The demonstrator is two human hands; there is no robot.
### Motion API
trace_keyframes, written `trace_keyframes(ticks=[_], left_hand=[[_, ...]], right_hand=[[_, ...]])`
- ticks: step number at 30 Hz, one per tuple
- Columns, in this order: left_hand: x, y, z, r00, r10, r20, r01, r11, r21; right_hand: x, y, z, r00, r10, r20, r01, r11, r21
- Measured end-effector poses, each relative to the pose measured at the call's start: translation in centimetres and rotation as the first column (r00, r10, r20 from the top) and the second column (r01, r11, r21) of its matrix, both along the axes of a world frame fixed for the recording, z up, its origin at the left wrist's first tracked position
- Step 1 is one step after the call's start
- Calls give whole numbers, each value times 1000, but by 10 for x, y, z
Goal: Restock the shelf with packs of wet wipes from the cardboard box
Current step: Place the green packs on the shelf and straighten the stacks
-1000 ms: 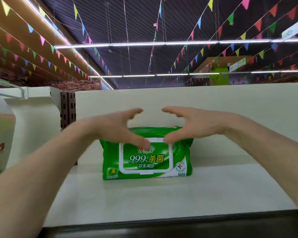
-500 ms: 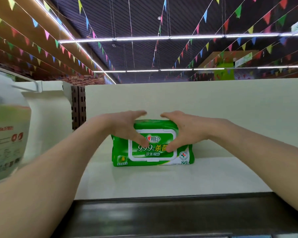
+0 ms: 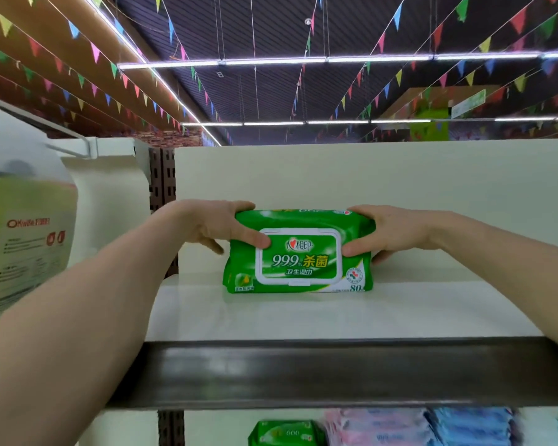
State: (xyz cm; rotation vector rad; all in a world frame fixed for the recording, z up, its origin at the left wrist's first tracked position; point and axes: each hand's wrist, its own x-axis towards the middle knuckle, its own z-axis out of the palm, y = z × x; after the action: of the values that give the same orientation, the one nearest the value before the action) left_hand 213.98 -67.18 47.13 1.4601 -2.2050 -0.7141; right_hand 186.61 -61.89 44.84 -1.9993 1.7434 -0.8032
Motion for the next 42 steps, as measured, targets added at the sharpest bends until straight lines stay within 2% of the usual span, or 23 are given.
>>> trace_keyframes(ticks=[3,5,6,7,8,9,10,11,12,14,18,20,21,22,23,24,26,27,29,34,36,38,42], left_hand=[[-5,12,3,977,112,180,-88,987,-135],[-6,20,1,974,163,155,-118,958,-262],[-3,22,0,989,143,39,-129,960,-248],[0,24,-1,979,124,-163,-149,977,-154],[4,22,-2,903,153,-401,-174,985,-17],[5,19,-4,770,218,-600,-181,976,122],[4,15,-6,641,297,-708,-188,955,231],[1,11,-8,563,363,-743,-194,931,308],[-5,8,-10,533,395,-748,-185,917,352],[-19,7,-16,563,376,-736,-114,917,382],[-27,18,-19,682,303,-666,-89,938,336],[-26,26,-18,755,243,-608,-179,970,166],[-27,31,-16,802,221,-555,-297,954,-49],[-29,37,-15,871,203,-447,-363,879,-309],[-32,45,-15,937,212,-279,-335,774,-537],[-35,51,-17,966,244,-90,-240,702,-671],[-41,52,-26,935,283,215,-65,730,-680],[-43,48,-33,907,292,304,-30,764,-645],[-44,39,-44,870,313,381,-5,778,-628],[-51,49,-45,795,418,440,-26,749,-663],[-54,64,-46,802,434,410,-64,745,-664],[-51,85,-50,867,387,314,-88,739,-668],[-36,156,-69,986,164,13,-96,634,-767]], right_hand=[[8,9,5,983,-122,-135,119,993,-27],[12,17,5,979,-157,-131,152,987,-44],[11,20,5,984,-162,-68,161,987,-23],[11,23,3,984,-175,27,175,984,20],[12,25,2,972,-197,126,189,979,73],[14,26,1,954,-221,202,199,972,124],[17,25,-1,937,-240,253,201,965,170],[22,23,-2,926,-240,290,185,961,205],[28,20,-3,925,-217,313,148,962,228],[41,14,-5,942,-161,295,87,965,246],[48,10,-9,933,-204,295,151,970,192],[50,10,-13,942,-254,220,243,967,78],[50,11,-14,951,-282,126,293,953,-77],[51,14,-15,950,-311,-12,296,916,-272],[54,20,-16,929,-333,-160,232,863,-448],[59,25,-16,894,-330,-303,122,830,-545],[67,28,-17,795,-305,-524,-19,851,-524],[70,25,-20,743,-303,-596,-35,872,-488],[72,16,-24,681,-325,-656,-37,880,-474],[78,20,-22,595,-397,-699,-13,864,-503],[85,27,-23,561,-425,-710,-14,853,-522],[89,43,-21,597,-397,-697,-59,845,-532],[81,102,-28,756,-271,-596,-208,764,-611]])
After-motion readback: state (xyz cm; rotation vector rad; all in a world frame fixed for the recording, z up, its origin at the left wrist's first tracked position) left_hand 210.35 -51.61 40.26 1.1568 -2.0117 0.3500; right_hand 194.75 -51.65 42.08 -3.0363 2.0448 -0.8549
